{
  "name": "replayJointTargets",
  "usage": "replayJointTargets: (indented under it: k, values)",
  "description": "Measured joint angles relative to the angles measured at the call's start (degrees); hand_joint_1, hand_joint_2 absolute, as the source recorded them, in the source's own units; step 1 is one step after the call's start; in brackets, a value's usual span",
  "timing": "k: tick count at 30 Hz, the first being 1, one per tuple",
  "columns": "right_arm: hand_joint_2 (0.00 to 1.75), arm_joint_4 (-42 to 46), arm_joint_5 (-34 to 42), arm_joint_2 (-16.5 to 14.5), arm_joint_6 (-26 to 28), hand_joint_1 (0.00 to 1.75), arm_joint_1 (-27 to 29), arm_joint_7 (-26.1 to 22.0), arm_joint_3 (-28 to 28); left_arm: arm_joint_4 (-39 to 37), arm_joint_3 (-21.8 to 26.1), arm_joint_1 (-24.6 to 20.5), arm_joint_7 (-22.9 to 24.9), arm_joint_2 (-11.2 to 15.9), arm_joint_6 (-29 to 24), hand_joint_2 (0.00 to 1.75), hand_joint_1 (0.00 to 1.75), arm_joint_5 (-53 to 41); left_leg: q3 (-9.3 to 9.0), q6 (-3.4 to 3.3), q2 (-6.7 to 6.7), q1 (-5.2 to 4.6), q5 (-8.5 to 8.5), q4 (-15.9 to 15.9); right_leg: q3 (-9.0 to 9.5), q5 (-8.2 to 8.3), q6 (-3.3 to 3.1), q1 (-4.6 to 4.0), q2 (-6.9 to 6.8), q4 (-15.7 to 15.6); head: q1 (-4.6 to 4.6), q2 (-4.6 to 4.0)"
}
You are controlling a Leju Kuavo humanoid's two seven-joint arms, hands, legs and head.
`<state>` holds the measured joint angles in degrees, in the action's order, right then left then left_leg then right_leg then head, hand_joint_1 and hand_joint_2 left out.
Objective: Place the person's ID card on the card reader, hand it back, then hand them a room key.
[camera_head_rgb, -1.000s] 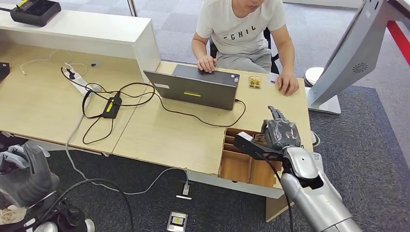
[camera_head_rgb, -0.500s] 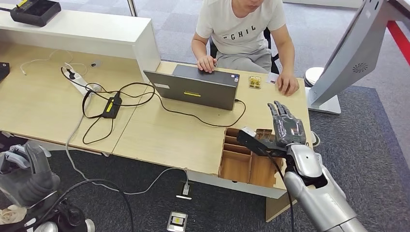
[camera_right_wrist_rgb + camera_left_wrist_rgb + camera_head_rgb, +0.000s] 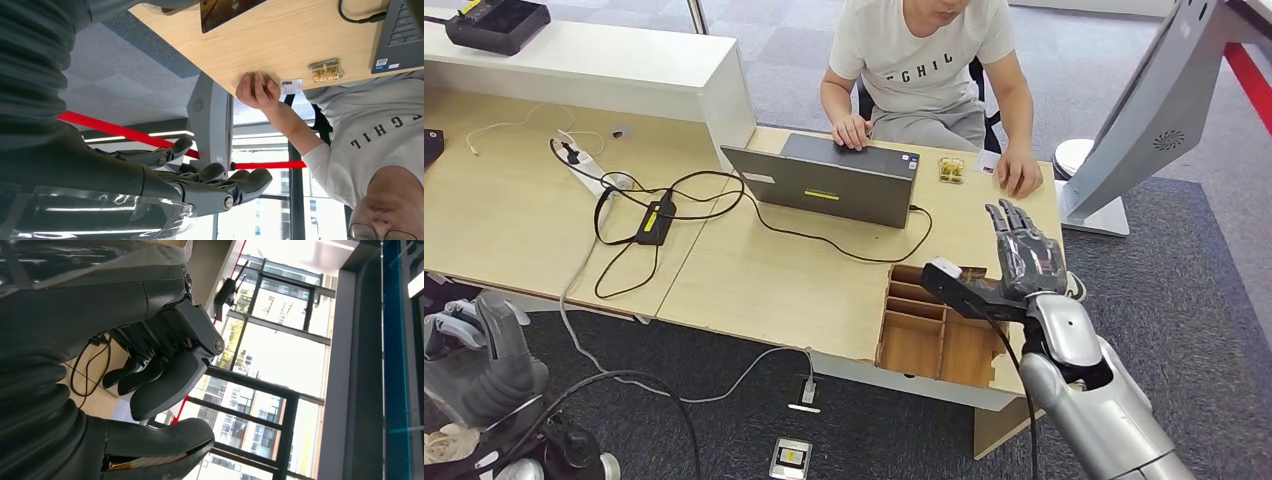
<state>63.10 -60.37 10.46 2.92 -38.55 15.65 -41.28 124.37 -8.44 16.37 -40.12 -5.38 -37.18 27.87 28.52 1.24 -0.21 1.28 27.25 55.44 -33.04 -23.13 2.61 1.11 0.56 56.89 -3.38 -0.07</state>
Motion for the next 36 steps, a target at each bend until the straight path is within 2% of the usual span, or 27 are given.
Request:
replayJointTargets:
  k: [3, 8, 14, 19, 32, 34, 36]
  values:
    - [1.75, 0.2, 0.0, 0.1, -0.1, 0.14, 0.0, 0.0, 0.0, 0.0, 0.0, 0.0, 0.0, 0.0, 0.0, 1.75, 1.75, 0.0, 0.0, 0.0, 0.0, 0.0, 0.0, 0.0, 0.0, 0.0, 0.0, 0.0, 0.0, 0.0, 0.0, 0.0]
    - [1.75, 0.2, 0.3, -0.1, -1.3, 0.14, 0.3, -1.1, -0.1, -0.1, 0.0, 0.0, 0.0, 0.0, 0.0, 1.75, 1.75, 0.3, 0.02, 0.0, 0.0, 0.0, 0.0, 0.0, 0.0, 0.0, 0.0, 0.0, 0.0, 0.0, 0.01, 0.0]
    - [1.75, 0.1, 5.4, -2.6, -4.1, 0.23, 1.0, -5.3, -0.9, -0.3, -0.1, -0.2, 0.0, 0.0, -1.1, 1.75, 1.75, 0.5, 0.01, 0.0, 0.01, 0.02, 0.0, 0.0, 0.0, -0.01, -0.01, -0.02, 0.0, 0.0, -0.01, 0.0]
    - [1.75, -0.5, 6.1, -3.8, -4.1, 0.29, 1.0, -4.2, -2.0, -0.4, -0.1, -0.2, 0.0, 0.0, -1.5, 1.75, 1.75, 0.5, 0.02, 0.0, 0.0, 0.01, 0.0, 0.0, 0.0, -0.01, 0.0, -0.01, -0.01, 0.0, 0.01, 0.0]
    - [1.75, -3.0, 3.6, -3.3, -1.8, 0.48, 1.0, -1.3, -3.3, -0.6, -0.1, -0.4, 0.0, 0.0, -2.0, 1.75, 1.75, 0.9, 0.02, 0.0, 0.0, 0.0, 0.0, 0.0, -0.01, 0.0, 0.0, 0.0, -0.01, 0.0, -0.01, 0.0]
    - [1.75, -3.5, 3.1, -2.9, -1.3, 0.67, 0.5, -1.0, -3.3, -0.6, -0.1, -0.4, 0.0, 0.0, -2.4, 1.75, 1.75, 0.8, 0.02, 0.0, 0.0, 0.0, 0.0, 0.0, -0.01, 0.0, 0.0, 0.0, -0.01, 0.0, 0.0, 0.0]
    - [1.75, -3.8, 2.8, -2.6, -1.0, 1.19, 0.0, -0.8, -3.3, -0.6, -0.1, -0.3, 0.0, 0.0, -2.5, 1.75, 1.75, 0.7, 0.02, 0.0, 0.0, 0.0, 0.0, 0.0, 0.0, 0.0, 0.0, 0.0, -0.01, 0.0, 0.01, 0.0]
